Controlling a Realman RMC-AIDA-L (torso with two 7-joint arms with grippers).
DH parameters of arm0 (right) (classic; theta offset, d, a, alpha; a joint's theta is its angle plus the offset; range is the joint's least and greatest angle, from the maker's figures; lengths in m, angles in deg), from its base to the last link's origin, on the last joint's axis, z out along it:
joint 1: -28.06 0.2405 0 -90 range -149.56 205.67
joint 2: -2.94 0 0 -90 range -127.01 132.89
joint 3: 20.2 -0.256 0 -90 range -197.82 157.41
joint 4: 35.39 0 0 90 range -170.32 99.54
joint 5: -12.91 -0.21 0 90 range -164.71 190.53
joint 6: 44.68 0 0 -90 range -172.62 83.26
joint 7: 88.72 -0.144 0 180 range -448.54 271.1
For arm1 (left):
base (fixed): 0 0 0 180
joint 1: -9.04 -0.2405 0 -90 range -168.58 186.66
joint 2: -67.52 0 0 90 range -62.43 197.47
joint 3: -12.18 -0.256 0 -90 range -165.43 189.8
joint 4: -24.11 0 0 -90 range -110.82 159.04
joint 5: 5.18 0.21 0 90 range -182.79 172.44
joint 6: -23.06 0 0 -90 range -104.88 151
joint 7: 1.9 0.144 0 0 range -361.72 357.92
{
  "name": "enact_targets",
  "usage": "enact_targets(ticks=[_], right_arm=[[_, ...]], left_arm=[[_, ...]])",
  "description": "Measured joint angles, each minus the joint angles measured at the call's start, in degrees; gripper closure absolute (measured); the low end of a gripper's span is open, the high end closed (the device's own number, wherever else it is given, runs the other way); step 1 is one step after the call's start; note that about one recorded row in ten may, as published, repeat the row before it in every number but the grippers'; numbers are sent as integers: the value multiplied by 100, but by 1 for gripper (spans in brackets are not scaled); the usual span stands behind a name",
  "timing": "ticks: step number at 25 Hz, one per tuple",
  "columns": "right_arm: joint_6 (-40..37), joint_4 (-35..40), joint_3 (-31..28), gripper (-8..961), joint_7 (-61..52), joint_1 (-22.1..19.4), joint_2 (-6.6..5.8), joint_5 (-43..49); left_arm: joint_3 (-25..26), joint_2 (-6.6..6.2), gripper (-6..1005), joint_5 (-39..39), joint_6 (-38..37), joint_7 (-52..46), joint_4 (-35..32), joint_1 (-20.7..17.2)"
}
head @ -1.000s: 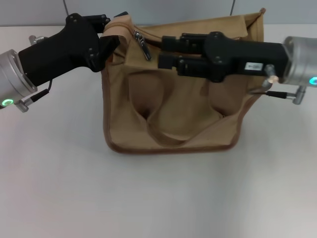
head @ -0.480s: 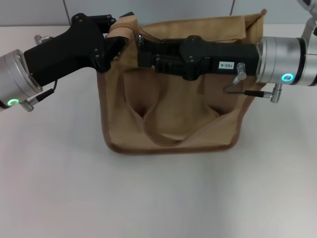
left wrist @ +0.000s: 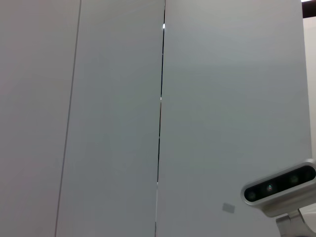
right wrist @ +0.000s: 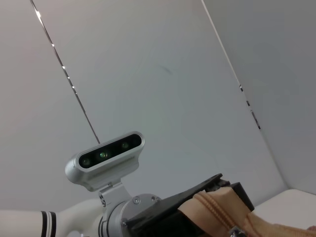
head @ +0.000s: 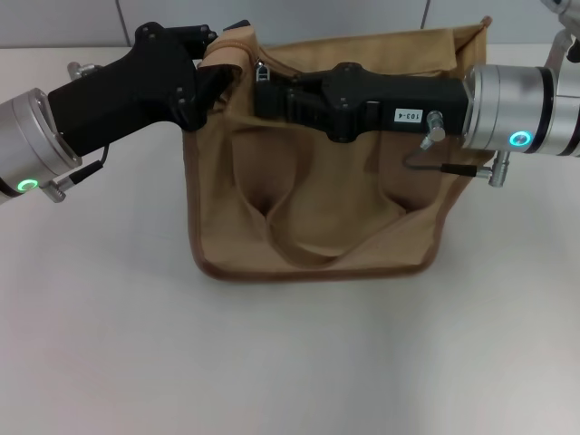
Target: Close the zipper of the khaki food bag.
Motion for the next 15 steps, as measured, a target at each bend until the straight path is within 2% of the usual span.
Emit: enact_targets(ticks=[6,15], right_arm=[[0,0,0,917,-5,-28,0,-2],[182,31,23,950,-188,-101,-2,9]], left_arm=[[0,-1,940,-2,0,0,4,0],[40,-1,932,-10,3,-5,18,-1]])
